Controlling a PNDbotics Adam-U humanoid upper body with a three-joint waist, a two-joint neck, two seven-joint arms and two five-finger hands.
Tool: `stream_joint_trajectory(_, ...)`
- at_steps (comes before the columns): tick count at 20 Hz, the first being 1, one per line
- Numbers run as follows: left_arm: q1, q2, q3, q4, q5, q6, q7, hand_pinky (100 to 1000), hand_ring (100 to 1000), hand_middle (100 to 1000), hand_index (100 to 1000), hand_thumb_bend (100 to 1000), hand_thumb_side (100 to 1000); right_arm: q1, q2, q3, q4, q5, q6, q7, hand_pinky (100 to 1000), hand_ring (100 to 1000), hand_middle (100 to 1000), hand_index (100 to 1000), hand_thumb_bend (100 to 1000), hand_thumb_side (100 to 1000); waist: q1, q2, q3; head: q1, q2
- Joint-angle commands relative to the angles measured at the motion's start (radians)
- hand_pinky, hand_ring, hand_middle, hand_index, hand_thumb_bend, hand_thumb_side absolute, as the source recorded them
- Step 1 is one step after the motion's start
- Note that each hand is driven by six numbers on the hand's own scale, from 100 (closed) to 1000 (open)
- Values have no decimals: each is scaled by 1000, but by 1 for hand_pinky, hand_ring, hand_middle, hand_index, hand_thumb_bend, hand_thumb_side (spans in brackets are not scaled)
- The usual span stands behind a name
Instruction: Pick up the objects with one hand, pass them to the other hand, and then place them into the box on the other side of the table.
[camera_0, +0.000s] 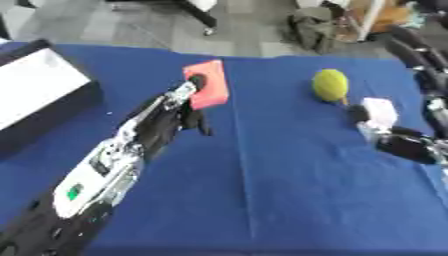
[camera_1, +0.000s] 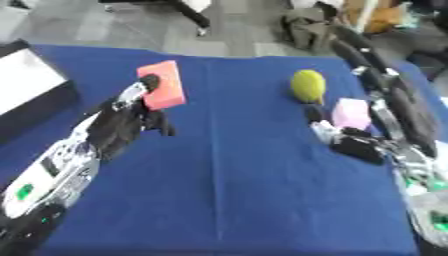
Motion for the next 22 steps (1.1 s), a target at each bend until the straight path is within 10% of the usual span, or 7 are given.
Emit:
stream_joint_trajectory(1,-40,117,95,-7,-105,22,96,548,396,216,438,100,539,21,-22,-29,-20,34,38,-18,935,925,1000,1000,123,100,7,-21,-9,84,-2)
stream_joint_trajectory(7,-107,268,230,150,-442,125,272,543,403,226,450,100,407,78,-5,-45,-20,64,78,-14,929,917,999,1000,100,100,19,-40,-34,114,-2)
stream_joint_trajectory(12,-179,312,290,390,-790,204,319,540,407,240,465,100,127,107,3,-51,-20,71,93,-11,924,910,993,1000,100,135,23,-50,-49,123,-2)
stream_joint_trajectory(22,-263,245,352,884,-1235,267,240,558,434,278,501,161,100,127,18,-43,-20,52,83,21,926,914,996,1000,100,174,21,-51,-61,118,-2)
